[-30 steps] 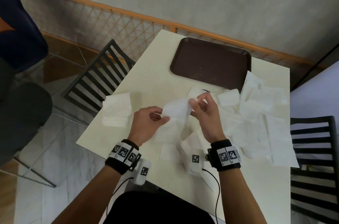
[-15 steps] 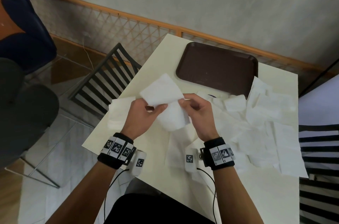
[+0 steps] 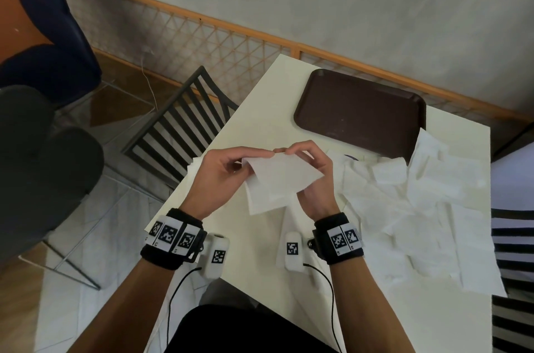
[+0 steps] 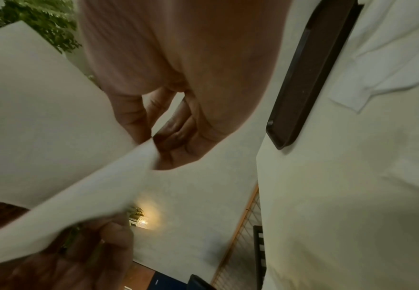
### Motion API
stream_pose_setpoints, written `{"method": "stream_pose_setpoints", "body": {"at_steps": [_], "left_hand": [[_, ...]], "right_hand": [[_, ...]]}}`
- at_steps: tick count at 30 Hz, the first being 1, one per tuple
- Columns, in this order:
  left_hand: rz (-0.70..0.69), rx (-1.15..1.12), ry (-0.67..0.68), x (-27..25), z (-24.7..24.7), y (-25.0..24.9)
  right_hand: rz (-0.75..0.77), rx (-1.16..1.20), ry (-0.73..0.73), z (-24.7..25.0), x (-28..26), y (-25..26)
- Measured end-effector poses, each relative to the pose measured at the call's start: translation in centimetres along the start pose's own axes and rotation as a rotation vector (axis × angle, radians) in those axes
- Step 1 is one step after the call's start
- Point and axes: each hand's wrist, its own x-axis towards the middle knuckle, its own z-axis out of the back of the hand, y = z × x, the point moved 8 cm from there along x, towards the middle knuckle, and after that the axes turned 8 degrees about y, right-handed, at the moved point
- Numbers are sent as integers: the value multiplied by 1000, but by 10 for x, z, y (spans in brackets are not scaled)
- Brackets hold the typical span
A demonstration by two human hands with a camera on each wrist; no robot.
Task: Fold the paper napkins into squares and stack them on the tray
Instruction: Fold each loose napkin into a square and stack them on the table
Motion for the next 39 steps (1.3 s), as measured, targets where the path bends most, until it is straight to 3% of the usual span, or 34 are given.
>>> {"method": "stream_pose_setpoints", "body": {"at_steps": [8,12,19,24,27,29,32,36,39], "left_hand": [[44,-153,-17,-6,24,11],[85,-112,-43,-11,39,22],[7,156,-13,-12,54,17],[-10,188,-93,-16,69,13],[60,210,-208,-16,87,32],[135,195,-257,-13,101,53],[259,195,-268,-3,115,87],[387,307,-218,10,121,118],[362,184,-163,16,113,120]], "right_hand": [[-78,32,-58,-23,13,-15],[-225,34,-94,-33,16,-23],[-118,-619,216,-95,31,-23],[-164,-630,163,-101,43,-47],[-218,-530,1,-83,48,-59],[-271,-336,-72,-76,50,-73],[-359,-151,61,-94,50,-94],[-369,-485,91,-95,56,-119],[-351,-569,80,-100,60,-127]]}}
